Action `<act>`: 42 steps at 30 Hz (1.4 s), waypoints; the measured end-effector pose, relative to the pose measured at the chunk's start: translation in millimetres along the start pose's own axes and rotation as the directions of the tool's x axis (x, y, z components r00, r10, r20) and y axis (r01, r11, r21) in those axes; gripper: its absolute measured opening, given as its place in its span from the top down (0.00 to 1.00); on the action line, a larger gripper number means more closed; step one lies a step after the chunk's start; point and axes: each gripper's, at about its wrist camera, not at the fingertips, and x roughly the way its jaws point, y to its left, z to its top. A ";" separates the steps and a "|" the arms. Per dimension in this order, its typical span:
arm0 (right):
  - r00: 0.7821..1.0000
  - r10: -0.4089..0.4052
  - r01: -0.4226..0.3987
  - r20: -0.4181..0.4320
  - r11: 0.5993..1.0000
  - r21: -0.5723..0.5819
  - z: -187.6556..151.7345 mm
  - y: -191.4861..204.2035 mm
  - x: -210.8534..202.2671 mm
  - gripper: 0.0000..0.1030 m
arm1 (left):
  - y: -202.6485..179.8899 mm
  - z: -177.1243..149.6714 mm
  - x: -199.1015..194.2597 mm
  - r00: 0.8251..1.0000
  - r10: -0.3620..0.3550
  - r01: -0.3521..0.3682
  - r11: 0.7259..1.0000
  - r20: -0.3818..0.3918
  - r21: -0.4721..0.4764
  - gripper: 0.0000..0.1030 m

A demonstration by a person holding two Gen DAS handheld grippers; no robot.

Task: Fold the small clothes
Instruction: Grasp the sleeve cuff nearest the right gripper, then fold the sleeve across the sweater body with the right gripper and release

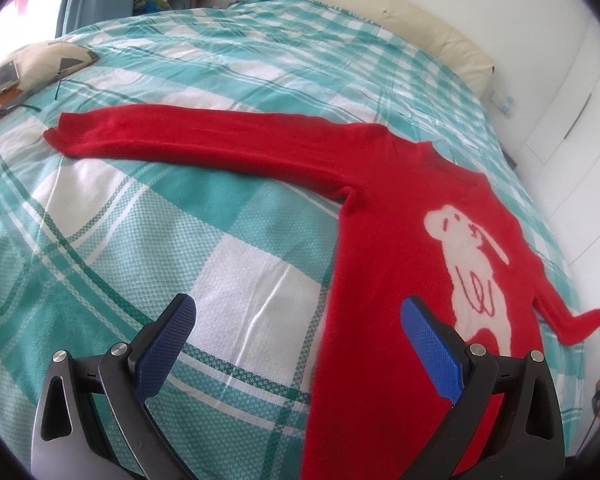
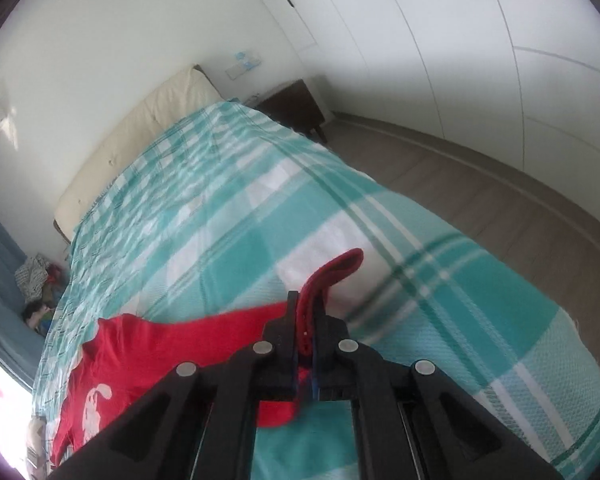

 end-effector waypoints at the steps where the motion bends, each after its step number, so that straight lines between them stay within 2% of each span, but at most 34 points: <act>1: 0.999 0.035 -0.034 0.025 0.998 -0.053 9.0 29.6 -4.0 0.97 | -0.6 1.2 -1.8 1.000 -0.003 0.003 1.000 0.006 0.004 0.01; 3: 0.991 0.125 -0.118 0.036 0.979 -0.165 19.3 94.4 -7.1 0.97 | -2.1 3.1 -4.4 1.000 -0.005 0.005 1.000 0.015 0.014 0.01; 5: 0.977 0.214 -0.203 0.011 0.941 -0.269 19.7 162.2 -8.6 0.97 | -2.5 4.0 -7.1 1.000 -0.004 0.003 1.000 0.022 0.020 0.01; 8: 0.945 0.319 -0.318 -0.065 0.864 -0.390 -1.1 253.8 -0.7 0.97 | -1.2 3.9 -9.5 1.000 -0.009 0.009 1.000 0.025 0.013 0.01; 10: 0.927 0.356 -0.370 -0.120 0.812 -0.452 -26.7 304.5 12.9 0.97 | -0.1 4.3 -10.0 1.000 -0.012 0.012 1.000 0.023 0.010 0.01; 14: 0.891 0.382 -0.455 -0.248 0.749 -0.482 -85.2 363.6 52.6 0.97 | 2.1 6.2 -12.3 0.999 0.002 -0.003 1.000 0.038 0.011 0.01; 17: 0.847 0.390 -0.526 -0.361 0.716 -0.459 -128.2 381.1 83.1 0.96 | 3.7 8.7 -9.0 0.999 0.027 -0.027 1.000 0.033 0.004 0.01; 18: 0.815 0.397 -0.565 -0.423 0.705 -0.428 -141.6 384.0 96.0 0.96 | 4.2 9.4 -6.8 0.999 0.029 -0.029 1.000 0.026 0.001 0.01; 19: 0.767 0.396 -0.609 -0.505 0.697 -0.378 -154.9 385.6 109.5 0.94 | 4.7 9.9 -4.9 0.999 0.027 -0.027 1.000 0.018 -0.002 0.01; 20: 0.708 0.390 -0.646 -0.588 0.694 -0.318 -168.9 385.6 123.3 0.93 | 4.8 9.9 -4.2 1.000 0.024 -0.024 1.000 0.013 -0.005 0.01; 21: 0.660 0.379 -0.666 -0.649 0.694 -0.272 -180.6 383.3 133.1 0.85 | 5.2 10.2 -4.0 1.000 0.021 -0.021 1.000 0.012 -0.007 0.01; 22: 0.627 0.385 -0.682 -0.677 0.691 -0.238 -187.6 377.6 136.6 0.74 | 5.1 10.5 -4.3 1.000 0.020 -0.020 1.000 0.014 -0.007 0.01; 23: 0.601 0.408 -0.701 -0.687 0.683 -0.207 -190.1 369.5 136.5 0.70 | 4.8 10.3 -4.9 1.000 0.020 -0.020 1.000 0.017 -0.006 0.01; 24: 0.588 0.429 -0.710 -0.686 0.680 -0.182 -189.4 359.9 134.7 0.64 | 4.5 10.4 -5.4 1.000 0.021 -0.021 1.000 0.021 -0.005 0.01; 27: 0.594 0.443 -0.677 -0.672 0.726 -0.120 -177.3 321.7 132.9 0.57 | 1.7 9.8 -2.7 1.000 0.023 -0.023 1.000 0.013 0.001 0.01; 29: 0.617 0.413 -0.619 -0.670 0.781 -0.089 -166.4 287.3 136.4 0.57 | -1.4 8.4 -0.4 1.000 0.016 -0.017 1.000 0.001 0.010 0.01; 30: 0.641 0.374 -0.572 -0.670 0.815 -0.092 -161.9 267.6 139.4 0.57 | -3.1 7.4 0.1 1.000 0.015 -0.015 1.000 -0.003 0.017 0.01; 32: 0.712 0.228 -0.436 -0.665 0.885 -0.164 -155.6 225.2 146.1 0.57 | -7.0 5.3 -0.3 1.000 0.016 -0.015 0.999 -0.003 0.035 0.01; 33: 0.741 0.175 -0.380 -0.649 0.905 -0.190 -151.6 203.7 146.1 0.57 | -8.8 4.5 -1.0 1.000 0.017 -0.016 0.999 -0.001 0.044 0.01; 35: 0.768 0.192 -0.369 -0.611 0.913 -0.176 -139.0 170.2 132.3 0.64 | -11.7 2.1 -2.6 1.000 0.018 -0.019 0.998 0.005 0.060 0.01; 37: 0.811 0.171 -0.347 -0.559 0.911 -0.225 -130.8 152.6 104.6 0.62 | -15.0 -0.4 -2.9 1.000 0.014 -0.014 0.997 0.006 0.072 0.01; 39: 0.817 0.192 -0.388 -0.543 0.880 -0.273 -136.4 145.9 72.4 0.61 | -19.4 -3.2 -2.0 1.000 0.003 -0.003 0.996 0.000 0.086 0.01; 42: 0.827 0.198 -0.432 -0.527 0.823 -0.369 -163.6 144.4 22.3 0.58 | -30.8 -11.4 -1.7 1.000 -0.016 0.017 0.992 -0.006 0.124 0.01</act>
